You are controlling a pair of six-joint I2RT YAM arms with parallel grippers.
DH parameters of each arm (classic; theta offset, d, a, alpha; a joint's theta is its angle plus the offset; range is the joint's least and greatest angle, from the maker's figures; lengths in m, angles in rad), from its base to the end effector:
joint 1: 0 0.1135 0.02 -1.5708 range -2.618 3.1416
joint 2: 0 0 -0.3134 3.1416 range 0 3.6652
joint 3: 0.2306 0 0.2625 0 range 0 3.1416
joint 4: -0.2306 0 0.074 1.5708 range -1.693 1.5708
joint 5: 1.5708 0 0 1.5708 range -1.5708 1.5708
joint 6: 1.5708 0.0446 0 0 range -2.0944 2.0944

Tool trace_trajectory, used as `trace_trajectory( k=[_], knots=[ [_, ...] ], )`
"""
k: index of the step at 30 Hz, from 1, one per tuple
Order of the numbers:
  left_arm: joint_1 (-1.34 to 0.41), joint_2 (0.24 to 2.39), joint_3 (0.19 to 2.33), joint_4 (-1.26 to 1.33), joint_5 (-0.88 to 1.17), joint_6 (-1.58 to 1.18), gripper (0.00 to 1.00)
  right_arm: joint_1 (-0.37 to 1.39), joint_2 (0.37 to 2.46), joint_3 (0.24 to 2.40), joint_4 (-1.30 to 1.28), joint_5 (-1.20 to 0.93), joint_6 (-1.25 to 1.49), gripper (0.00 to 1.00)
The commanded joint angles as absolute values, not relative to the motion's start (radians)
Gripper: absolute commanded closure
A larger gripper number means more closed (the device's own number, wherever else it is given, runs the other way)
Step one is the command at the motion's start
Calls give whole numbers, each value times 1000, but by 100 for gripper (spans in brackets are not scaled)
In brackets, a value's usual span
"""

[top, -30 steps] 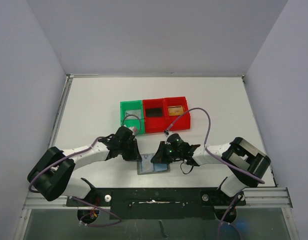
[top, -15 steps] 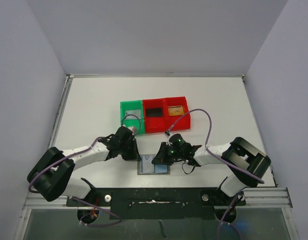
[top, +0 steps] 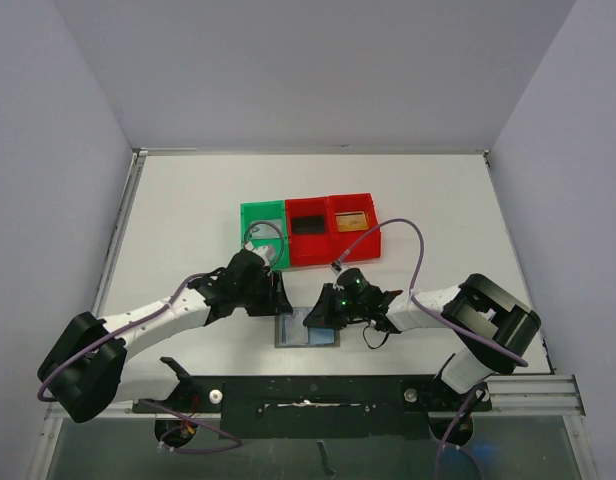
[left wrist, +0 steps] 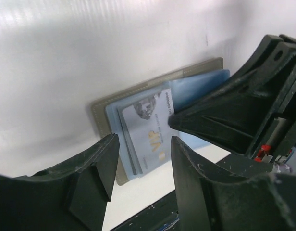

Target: Take the credit cards out of the card holder

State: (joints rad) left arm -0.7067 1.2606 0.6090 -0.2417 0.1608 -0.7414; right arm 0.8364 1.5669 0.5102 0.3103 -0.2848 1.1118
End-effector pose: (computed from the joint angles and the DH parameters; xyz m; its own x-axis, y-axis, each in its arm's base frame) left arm 0.1763 -0.1599 0.2127 -0.9214 -0.0898 -0.3781 0.1289 0.8472 -0.5153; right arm 0.1800 0.2180 0.1546 -0.9641 0.2161 -0.1542 0.0311 0.6689 0.7427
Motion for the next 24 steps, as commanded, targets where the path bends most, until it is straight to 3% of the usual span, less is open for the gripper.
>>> trace_trajectory(
  k=[1, 4, 10, 20, 24],
  knots=[
    [-746, 1258, 653, -208, 159, -758, 52, 833, 1553, 506, 347, -235, 1129, 99],
    [-780, 1304, 666, -237, 115, -747, 40, 833, 1552, 496, 363, -233, 1142, 99],
    [-812, 1402, 671, -256, 100, -733, 38, 833, 1552, 484, 384, -238, 1150, 99],
    [-834, 1503, 693, -387, -23, -697, 60, 812, 1528, 448, 439, -297, 1147, 97],
    [-835, 1520, 697, -398, -27, -688, 63, 808, 1534, 440, 472, -324, 1141, 86]
  ],
)
